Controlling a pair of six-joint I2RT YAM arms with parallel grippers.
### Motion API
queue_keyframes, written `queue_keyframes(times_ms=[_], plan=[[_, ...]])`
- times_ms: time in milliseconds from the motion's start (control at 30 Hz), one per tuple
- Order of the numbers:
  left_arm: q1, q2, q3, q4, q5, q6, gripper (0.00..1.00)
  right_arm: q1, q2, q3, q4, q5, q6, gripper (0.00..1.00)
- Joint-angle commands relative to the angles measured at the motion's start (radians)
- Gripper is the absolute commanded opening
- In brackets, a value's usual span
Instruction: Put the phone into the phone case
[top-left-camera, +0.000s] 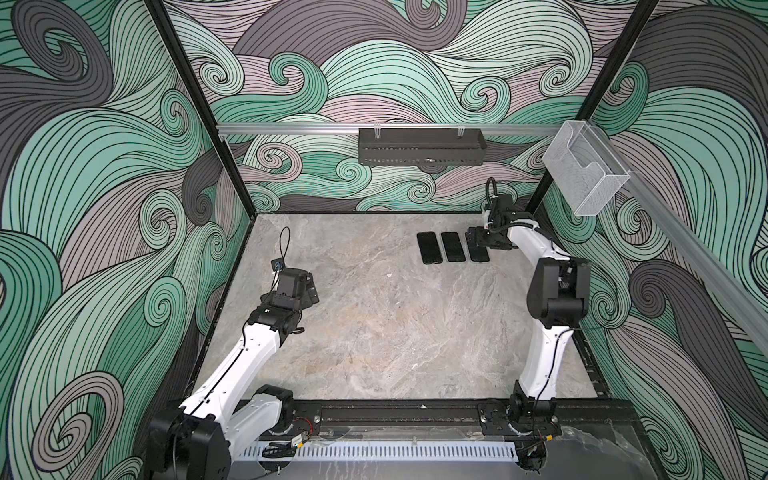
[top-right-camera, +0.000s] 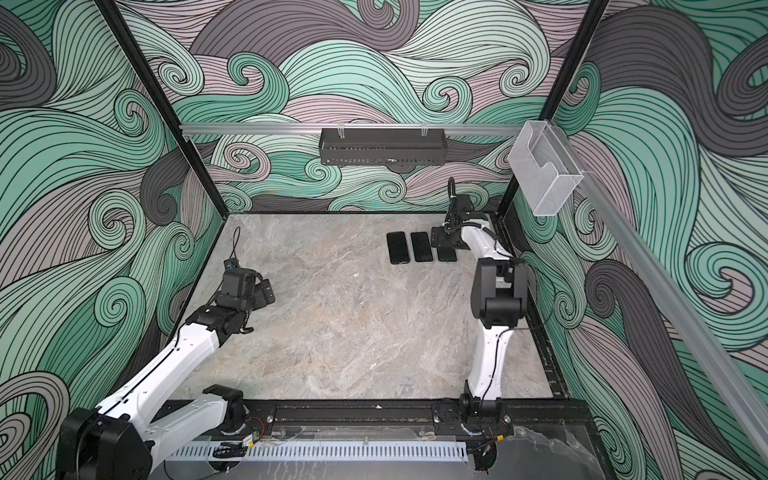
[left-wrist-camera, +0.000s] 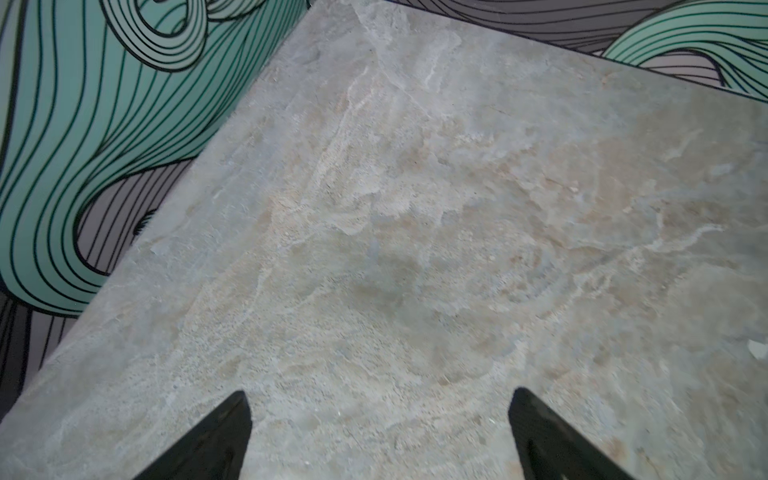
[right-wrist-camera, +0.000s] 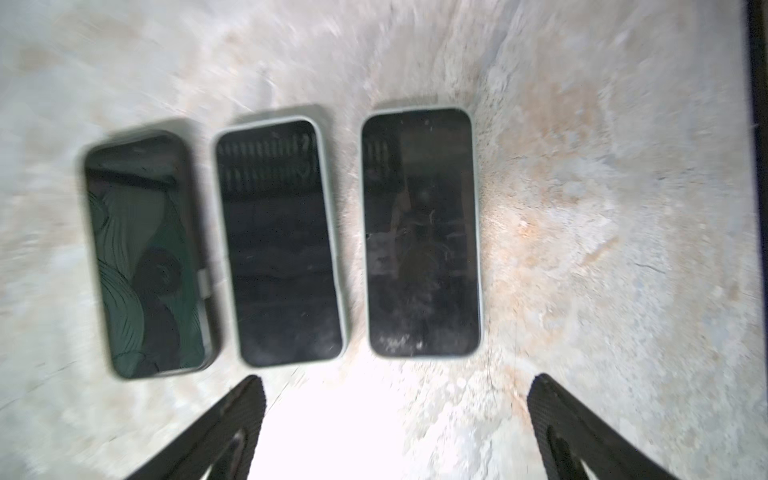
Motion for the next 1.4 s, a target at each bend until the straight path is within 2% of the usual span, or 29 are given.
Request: queue_keyframes(times_ms=[0,167,267,467,533,667,833,900,1033,1100,1167,1233,1267,1333,1367], plan=[[0.05,0.014,-0.052,0.169,-0.062,0.095,0.99,-0.003,-0.147,-0.157,0.19,-0.064,0.018,0.99],[0.108,0.026,-0.181,0.453,-0.033,0.18,0.99,-0.003,-0.37,-0.461,0.439,-0.108,0.022,0.99],[0.138,0.063,-0.187,0.492,0.036,0.228,0.98,-0.003,-0.469,-0.609,0.525,-0.095,0.014,0.99],[0.157,0.188,-0.222,0.681,0.122,0.325,0.99,-0.003,-0.594,-0.875,0.719,-0.055,-0.003,0.99],[0.161,0.212,-0.196,0.662,0.132,0.325,0.99,-0.004,-0.619,-0.949,0.788,-0.022,-0.011,0.99],[0.164,0.254,-0.195,0.745,0.154,0.328,0.99,-0.006,-0.635,-1.103,1.001,0.012,-0.047,0.99],[0.166,0.295,-0.173,0.773,0.158,0.331,0.99,-0.007,-0.588,-1.173,1.152,0.029,-0.05,0.99],[0.167,0.306,-0.168,0.778,0.162,0.334,0.98,-0.008,-0.582,-1.15,1.12,0.032,-0.053,0.99],[0.174,0.346,-0.147,0.813,0.17,0.341,0.99,-0.013,-0.517,-1.165,1.254,0.013,-0.051,0.99],[0.179,0.386,-0.168,0.893,0.177,0.34,0.99,-0.015,-0.465,-1.18,1.334,-0.006,-0.057,0.99],[0.179,0.476,-0.2,1.02,0.179,0.346,0.99,-0.015,-0.487,-1.194,1.318,-0.003,-0.062,0.99],[0.184,0.518,-0.202,1.082,0.207,0.367,0.98,-0.015,-0.437,-1.259,1.495,-0.01,-0.061,0.99],[0.192,0.511,-0.193,1.052,0.221,0.359,0.99,-0.016,-0.425,-1.276,1.552,-0.009,-0.056,0.99],[0.201,0.499,-0.176,0.992,0.23,0.338,0.99,-0.016,-0.462,-1.241,1.417,0.002,-0.061,0.99],[0.203,0.509,-0.18,1.016,0.226,0.341,0.99,-0.015,-0.442,-1.251,1.473,0.002,-0.059,0.99]])
